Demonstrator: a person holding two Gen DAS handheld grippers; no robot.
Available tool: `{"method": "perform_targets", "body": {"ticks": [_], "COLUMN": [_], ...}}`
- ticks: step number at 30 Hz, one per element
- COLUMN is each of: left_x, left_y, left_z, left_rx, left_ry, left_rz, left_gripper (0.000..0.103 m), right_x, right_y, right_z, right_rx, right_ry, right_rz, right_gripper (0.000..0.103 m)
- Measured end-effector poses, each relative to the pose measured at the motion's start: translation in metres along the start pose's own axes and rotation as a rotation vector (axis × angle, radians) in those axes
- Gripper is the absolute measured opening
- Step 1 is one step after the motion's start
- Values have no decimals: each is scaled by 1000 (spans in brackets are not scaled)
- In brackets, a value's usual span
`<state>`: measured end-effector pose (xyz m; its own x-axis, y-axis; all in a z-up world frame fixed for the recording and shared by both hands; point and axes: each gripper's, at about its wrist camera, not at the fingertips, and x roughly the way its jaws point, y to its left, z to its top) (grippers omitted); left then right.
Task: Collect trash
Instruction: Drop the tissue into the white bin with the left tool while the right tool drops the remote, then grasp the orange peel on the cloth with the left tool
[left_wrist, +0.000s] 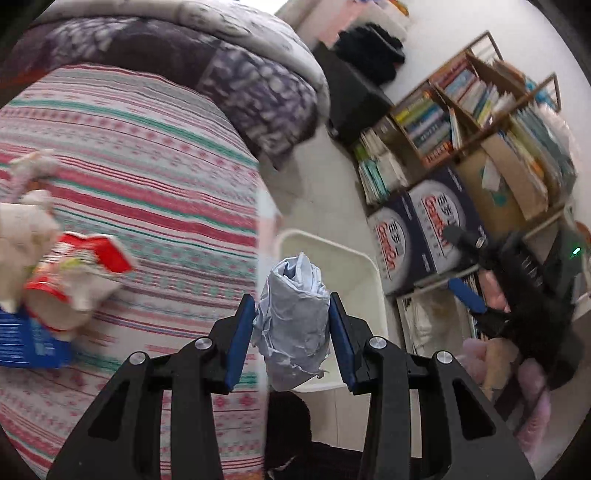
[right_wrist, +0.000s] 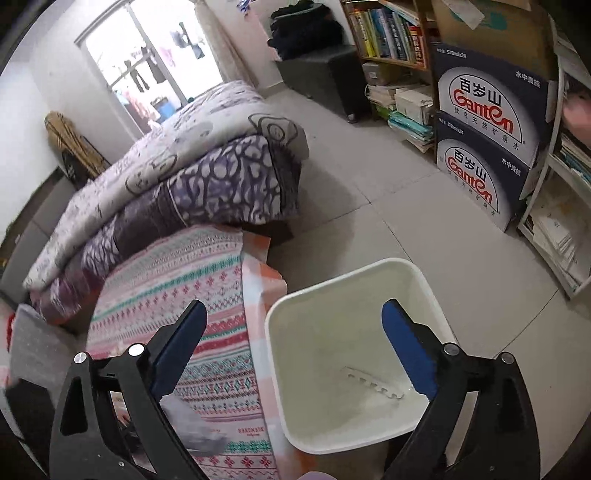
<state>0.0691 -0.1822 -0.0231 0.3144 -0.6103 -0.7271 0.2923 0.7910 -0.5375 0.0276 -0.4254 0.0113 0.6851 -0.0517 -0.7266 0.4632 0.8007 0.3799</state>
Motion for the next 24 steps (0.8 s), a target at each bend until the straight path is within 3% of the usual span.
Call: {"method": "perform_targets", "body": {"ticks": [6, 9, 13, 17, 24], "left_x": [30, 33, 24, 7, -41], "left_y": [-26, -29, -24, -4, 49], "left_z": [1, 2, 6, 11, 17], "left_rx": [11, 6, 15, 4, -2], "left_ry": [42, 37, 26, 7, -69], "left_rz": [-35, -57, -53, -9, 141], "left_gripper": [43, 65, 70, 73, 74], "right_x": [-6, -8, -4, 1, 17], "right_y": [-11, -15, -10, 4, 48], "right_z": [6, 8, 6, 0, -21], "right_rx": [51, 71, 71, 39, -91], "right_ry": [-19, -24, -10, 6, 61], "right_rz": [11, 12, 18, 24, 27], "right_gripper": [93, 94, 94, 94, 94]}}
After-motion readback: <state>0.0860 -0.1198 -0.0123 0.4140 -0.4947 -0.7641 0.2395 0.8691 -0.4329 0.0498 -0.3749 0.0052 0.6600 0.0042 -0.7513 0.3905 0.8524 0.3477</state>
